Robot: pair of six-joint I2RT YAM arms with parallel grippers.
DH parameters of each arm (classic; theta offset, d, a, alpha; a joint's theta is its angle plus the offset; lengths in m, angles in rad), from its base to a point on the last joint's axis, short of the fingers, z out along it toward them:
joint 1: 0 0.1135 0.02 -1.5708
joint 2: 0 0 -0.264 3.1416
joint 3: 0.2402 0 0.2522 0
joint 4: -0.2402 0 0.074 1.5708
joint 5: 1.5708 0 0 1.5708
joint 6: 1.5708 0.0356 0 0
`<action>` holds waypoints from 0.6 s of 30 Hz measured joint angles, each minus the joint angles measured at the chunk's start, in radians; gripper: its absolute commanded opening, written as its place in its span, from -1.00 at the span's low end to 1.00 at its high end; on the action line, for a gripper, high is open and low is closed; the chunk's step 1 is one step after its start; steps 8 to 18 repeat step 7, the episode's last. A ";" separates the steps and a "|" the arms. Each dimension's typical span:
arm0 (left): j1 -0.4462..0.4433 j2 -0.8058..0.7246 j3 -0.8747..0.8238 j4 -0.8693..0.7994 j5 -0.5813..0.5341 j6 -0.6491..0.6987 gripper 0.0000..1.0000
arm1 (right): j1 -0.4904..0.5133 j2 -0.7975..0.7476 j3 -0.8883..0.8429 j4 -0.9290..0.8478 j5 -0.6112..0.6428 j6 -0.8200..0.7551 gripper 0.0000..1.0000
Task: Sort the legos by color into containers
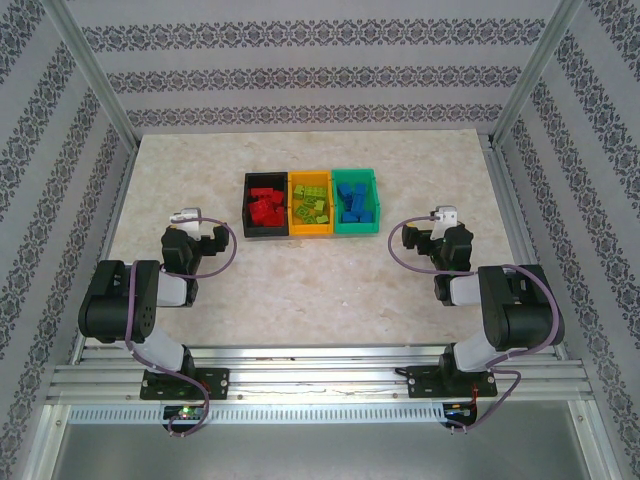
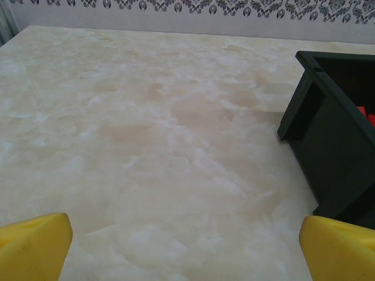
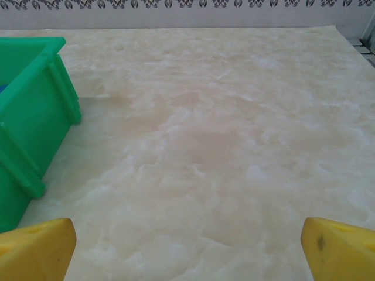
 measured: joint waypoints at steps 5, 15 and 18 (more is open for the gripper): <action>-0.003 0.000 0.000 -0.003 0.000 0.003 0.99 | 0.000 0.000 0.000 0.000 0.000 0.000 0.97; -0.003 0.000 0.000 -0.004 0.000 0.004 0.99 | 0.000 0.000 0.000 0.000 0.000 0.000 0.96; -0.003 0.000 0.000 -0.004 0.000 0.004 0.99 | 0.000 0.000 0.000 0.000 0.000 0.000 0.96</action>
